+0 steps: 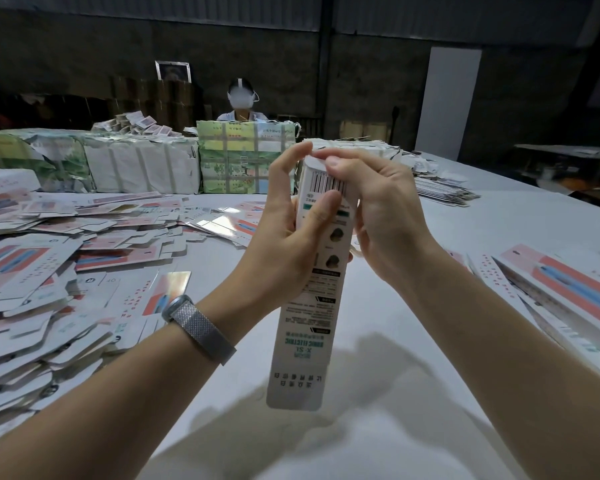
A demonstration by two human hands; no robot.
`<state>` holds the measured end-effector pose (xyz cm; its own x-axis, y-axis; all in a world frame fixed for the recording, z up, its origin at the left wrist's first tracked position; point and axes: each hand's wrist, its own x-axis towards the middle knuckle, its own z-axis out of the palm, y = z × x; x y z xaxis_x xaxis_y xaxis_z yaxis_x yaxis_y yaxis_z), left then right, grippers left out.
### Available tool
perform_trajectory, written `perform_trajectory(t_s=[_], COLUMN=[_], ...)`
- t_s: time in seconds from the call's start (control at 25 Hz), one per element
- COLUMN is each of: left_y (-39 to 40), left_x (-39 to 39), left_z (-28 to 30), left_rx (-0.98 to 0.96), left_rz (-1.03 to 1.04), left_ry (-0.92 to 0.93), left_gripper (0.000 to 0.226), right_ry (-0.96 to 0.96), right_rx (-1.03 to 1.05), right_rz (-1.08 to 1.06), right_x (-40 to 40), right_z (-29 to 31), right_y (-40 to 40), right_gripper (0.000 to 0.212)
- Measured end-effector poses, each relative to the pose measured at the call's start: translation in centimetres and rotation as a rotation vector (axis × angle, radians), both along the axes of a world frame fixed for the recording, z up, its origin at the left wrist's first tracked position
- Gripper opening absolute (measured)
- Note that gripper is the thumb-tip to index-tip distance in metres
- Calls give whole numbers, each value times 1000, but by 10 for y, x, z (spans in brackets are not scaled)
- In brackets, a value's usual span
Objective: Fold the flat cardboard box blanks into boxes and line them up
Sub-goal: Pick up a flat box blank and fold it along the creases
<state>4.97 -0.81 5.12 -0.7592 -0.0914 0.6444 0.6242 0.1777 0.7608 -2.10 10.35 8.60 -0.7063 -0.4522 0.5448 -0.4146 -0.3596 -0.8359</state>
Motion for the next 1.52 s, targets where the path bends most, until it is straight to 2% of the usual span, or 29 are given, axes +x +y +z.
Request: perform_trajectory(t_s=[0.28, 0.52, 0.76, 0.92, 1.04, 1.24, 1.36, 1.52], left_y=[-5, -8, -3, -2, -1, -5, -4, -8], left_x=[0, 3, 5, 7, 6, 4, 5, 6], left_z=[2, 3, 8, 10, 9, 6, 5, 11], left_rx=[-65, -99, -37, 9, 53, 14, 14, 22], left_rz=[-33, -25, -13, -4, -16, -40, -83, -123], left_ry=[14, 3, -4, -35, -35, -96, -141, -165], left_gripper=[50, 53, 33, 27, 23, 18, 22, 38], right_ry=[69, 146, 294, 429, 454, 544, 549, 460], right_rx=[84, 117, 172, 163, 132, 127, 152, 171], right_rz=[9, -93, -80, -93, -109, -178, -180, -119], right_x=[-9, -12, -17, -18, -17, -15, -15, -11], right_z=[10, 5, 10, 5, 2, 3, 5, 1], right_y=[10, 8, 14, 11, 7, 9, 12, 8], right_gripper=[20, 20, 21, 19, 18, 14, 14, 19])
